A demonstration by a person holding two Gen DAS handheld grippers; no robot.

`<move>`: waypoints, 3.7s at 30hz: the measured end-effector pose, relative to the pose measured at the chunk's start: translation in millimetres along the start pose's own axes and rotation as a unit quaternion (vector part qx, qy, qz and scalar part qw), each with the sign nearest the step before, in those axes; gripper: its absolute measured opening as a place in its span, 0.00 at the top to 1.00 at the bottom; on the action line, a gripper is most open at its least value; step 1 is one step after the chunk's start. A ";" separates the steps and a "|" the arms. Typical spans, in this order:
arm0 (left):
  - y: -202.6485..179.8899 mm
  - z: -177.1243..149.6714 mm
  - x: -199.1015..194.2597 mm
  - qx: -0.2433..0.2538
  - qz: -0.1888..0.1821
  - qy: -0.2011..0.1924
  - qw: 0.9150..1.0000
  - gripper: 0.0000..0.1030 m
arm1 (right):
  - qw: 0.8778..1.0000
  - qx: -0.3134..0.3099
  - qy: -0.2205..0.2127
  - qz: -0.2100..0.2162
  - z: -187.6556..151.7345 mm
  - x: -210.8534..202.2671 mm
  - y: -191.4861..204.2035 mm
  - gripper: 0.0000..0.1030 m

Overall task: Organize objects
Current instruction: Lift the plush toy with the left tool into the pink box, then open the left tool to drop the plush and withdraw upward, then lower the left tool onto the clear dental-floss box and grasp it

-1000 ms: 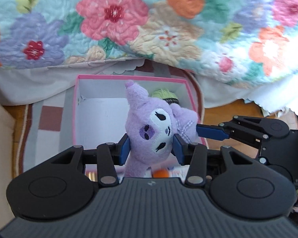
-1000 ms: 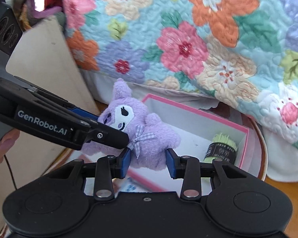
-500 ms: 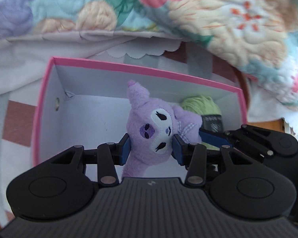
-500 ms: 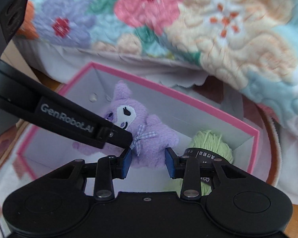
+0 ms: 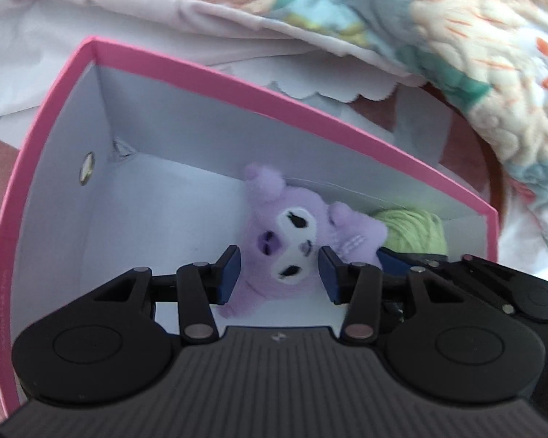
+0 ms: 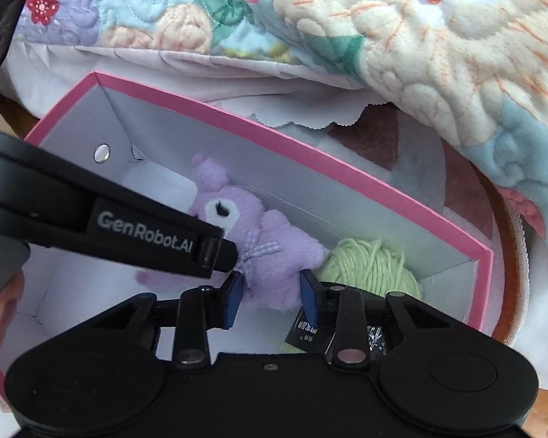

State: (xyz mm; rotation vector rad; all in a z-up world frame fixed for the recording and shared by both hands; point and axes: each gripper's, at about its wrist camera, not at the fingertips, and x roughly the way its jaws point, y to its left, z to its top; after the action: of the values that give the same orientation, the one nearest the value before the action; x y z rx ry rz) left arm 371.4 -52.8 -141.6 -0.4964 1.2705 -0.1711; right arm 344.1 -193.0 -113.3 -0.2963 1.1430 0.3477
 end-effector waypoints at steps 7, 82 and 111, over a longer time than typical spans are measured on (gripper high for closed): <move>-12.9 -5.1 5.0 0.027 0.006 -0.010 1.000 0.69 | 1.000 0.002 -0.001 -0.009 -4.9 0.2 0.2 0.68; -23.3 -282.4 -169.5 0.254 0.024 0.046 0.966 0.25 | 0.993 -0.003 -0.060 0.101 -273.3 -187.0 60.3 0.13; -16.1 -281.3 -37.9 0.171 -0.051 0.058 0.982 0.43 | 0.987 0.070 0.069 0.126 -264.0 -86.1 33.0 0.13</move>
State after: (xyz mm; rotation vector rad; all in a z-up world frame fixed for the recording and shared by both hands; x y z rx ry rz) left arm 97.2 -125.8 -159.7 -0.2563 1.2964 -0.5020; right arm 79.2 -279.2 -137.9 -0.0518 1.3397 0.4728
